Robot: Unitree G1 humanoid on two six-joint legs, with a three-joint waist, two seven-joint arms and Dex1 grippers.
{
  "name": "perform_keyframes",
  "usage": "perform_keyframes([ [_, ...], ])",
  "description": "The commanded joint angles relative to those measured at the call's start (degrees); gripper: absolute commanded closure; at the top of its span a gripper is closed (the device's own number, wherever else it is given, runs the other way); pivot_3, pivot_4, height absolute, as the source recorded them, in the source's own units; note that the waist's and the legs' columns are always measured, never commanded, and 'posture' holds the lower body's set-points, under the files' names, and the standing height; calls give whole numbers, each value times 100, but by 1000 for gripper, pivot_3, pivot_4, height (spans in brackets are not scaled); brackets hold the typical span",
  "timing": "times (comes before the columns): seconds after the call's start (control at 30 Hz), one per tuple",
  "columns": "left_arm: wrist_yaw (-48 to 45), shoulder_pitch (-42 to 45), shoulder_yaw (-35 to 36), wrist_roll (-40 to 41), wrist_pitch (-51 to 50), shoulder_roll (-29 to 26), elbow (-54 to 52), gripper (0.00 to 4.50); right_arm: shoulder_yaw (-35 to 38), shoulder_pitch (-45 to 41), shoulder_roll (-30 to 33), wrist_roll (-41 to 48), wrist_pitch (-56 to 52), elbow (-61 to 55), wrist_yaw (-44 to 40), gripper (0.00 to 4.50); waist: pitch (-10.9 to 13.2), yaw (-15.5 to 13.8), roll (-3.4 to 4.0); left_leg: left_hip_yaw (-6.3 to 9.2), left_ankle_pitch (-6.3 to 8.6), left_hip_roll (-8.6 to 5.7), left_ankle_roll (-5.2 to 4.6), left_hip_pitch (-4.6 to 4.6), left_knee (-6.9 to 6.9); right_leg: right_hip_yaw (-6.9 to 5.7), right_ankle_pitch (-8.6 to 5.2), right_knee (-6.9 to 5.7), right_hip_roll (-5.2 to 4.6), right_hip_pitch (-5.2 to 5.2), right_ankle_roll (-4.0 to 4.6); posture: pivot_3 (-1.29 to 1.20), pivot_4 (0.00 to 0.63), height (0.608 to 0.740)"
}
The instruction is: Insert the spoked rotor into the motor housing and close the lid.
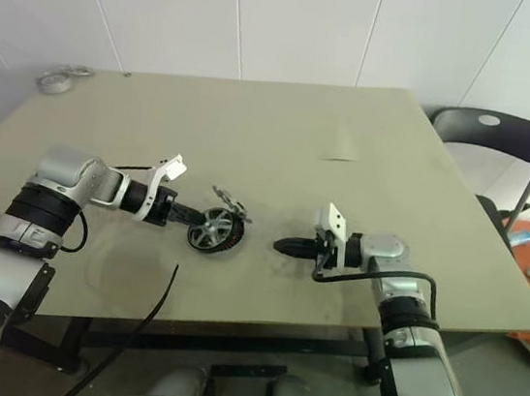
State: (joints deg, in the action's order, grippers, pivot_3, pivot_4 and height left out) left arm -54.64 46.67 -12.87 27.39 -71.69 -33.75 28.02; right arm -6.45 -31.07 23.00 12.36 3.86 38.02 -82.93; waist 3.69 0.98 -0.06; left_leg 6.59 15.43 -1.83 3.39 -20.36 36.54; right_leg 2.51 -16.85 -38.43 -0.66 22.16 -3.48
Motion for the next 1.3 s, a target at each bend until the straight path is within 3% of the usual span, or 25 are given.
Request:
perform_keyframes([
  [0.03,95,-23,83,-184,304,22,-111,4069,93,-57,30,101,22,-112,6,4500,0,1,1,0,0,-2,0,1,5,0,2,0,0,-3,-3,0,0,740],
  [0.43,84,-65,493,-38,342,109,-229,4069,100,-74,33,114,7,-87,-23,4500,0,21,1,5,2,-17,-5,-8,40,0,13,-2,-3,-12,-16,0,0,740],
  [0.9,-91,-404,333,14,-69,-15,-762,4069,93,-88,26,118,5,-93,-23,4500,0,11,0,1,6,-17,-12,-23,36,6,13,1,-10,3,-16,0,0,740],
  [1.3,632,-261,509,-466,545,359,-89,4069,101,-91,14,125,-28,-89,12,4500,-2,10,2,2,6,-19,-13,-3,44,5,14,0,-11,-19,-17,0,0,740],
])
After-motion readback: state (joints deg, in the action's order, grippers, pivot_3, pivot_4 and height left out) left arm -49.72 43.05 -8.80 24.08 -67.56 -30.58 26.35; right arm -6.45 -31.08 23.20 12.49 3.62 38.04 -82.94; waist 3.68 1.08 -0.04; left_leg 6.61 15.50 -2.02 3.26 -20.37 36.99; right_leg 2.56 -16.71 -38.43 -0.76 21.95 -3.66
